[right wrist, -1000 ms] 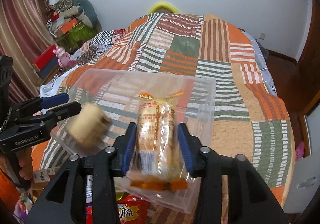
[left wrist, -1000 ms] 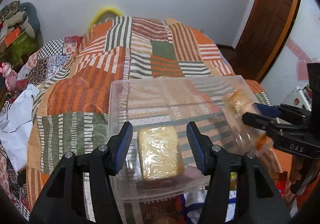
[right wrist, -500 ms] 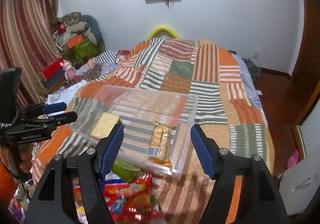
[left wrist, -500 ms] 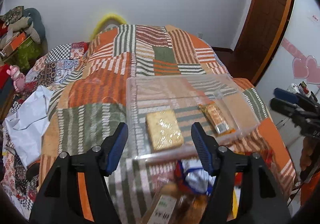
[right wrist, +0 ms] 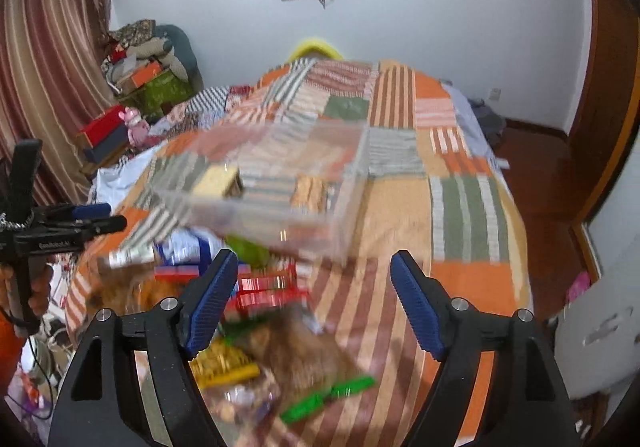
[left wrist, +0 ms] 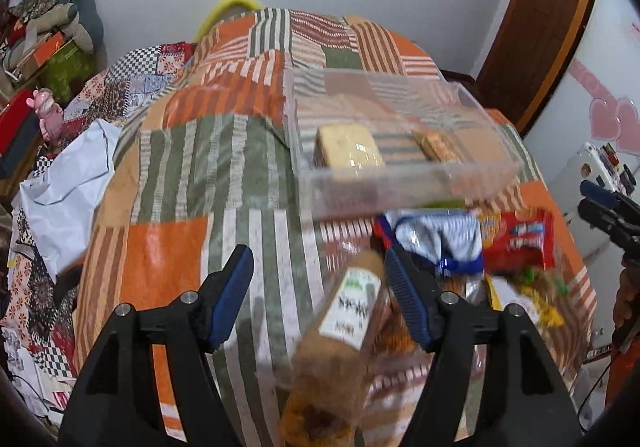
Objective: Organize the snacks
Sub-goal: 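Grasp the cookie roll with the left tool while the right tool grasps the biscuit bag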
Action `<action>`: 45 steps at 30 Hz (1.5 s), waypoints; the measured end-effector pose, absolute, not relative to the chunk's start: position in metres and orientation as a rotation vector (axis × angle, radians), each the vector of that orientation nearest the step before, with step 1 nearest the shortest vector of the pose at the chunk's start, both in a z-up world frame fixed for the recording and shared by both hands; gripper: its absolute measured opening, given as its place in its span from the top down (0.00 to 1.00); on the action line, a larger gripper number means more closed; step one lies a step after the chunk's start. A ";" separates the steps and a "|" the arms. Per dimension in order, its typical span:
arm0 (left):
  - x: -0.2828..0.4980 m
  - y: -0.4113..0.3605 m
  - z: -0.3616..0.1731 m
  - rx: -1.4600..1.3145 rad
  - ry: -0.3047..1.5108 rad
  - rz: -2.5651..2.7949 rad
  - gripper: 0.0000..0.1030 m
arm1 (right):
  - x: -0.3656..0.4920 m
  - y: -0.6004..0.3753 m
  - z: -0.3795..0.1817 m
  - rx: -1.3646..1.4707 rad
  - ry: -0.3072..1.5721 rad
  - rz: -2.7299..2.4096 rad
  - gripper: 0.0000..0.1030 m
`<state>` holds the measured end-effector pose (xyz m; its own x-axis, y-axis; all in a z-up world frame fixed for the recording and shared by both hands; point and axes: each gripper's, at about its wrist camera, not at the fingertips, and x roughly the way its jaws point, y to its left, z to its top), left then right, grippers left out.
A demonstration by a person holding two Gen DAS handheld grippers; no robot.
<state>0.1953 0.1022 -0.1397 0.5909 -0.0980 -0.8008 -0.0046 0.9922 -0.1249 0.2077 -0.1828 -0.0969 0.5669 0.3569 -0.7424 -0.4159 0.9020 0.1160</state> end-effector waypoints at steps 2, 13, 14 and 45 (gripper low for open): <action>0.191 0.099 -0.147 -0.114 0.955 -0.069 0.33 | 0.204 -0.184 -0.112 -0.076 0.896 0.453 0.26; 0.207 0.093 -0.189 -0.121 1.055 -0.100 0.29 | 0.211 -0.175 -0.154 -0.070 1.025 0.503 0.26; 0.209 0.093 -0.190 -0.125 1.056 -0.105 0.29 | 0.213 -0.174 -0.156 -0.068 1.033 0.505 0.26; 0.169 0.086 -0.144 -0.096 0.886 -0.119 0.63 | 0.182 -0.205 -0.120 0.015 0.889 0.454 0.51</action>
